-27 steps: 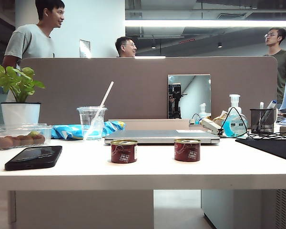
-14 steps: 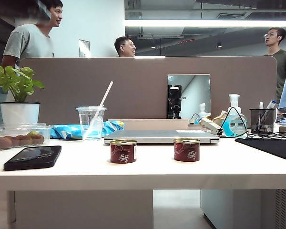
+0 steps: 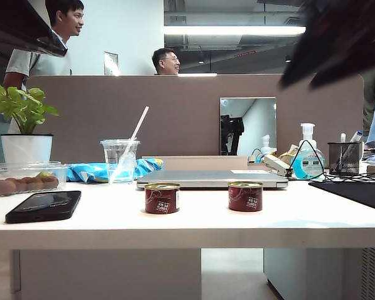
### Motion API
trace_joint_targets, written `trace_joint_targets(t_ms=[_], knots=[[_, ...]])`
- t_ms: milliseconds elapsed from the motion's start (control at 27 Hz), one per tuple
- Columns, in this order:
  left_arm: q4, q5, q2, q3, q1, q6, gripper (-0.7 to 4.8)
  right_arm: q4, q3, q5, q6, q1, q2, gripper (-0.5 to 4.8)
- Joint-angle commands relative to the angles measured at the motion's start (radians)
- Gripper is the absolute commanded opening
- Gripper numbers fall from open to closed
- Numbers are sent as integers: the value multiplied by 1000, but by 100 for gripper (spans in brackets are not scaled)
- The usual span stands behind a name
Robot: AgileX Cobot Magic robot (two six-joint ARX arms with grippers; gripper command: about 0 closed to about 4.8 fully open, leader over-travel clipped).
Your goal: Stack a can of tomatoes on the right onto the can of tomatoes on the left.
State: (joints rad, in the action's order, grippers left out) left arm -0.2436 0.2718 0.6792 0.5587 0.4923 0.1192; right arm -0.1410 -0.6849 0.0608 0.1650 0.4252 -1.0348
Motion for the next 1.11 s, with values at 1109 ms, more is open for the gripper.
trace_joint_targets(t_ms=[1109], knots=[[13, 1, 0, 2, 2, 0, -4, 488, -123, 19, 0, -2, -714, 352]])
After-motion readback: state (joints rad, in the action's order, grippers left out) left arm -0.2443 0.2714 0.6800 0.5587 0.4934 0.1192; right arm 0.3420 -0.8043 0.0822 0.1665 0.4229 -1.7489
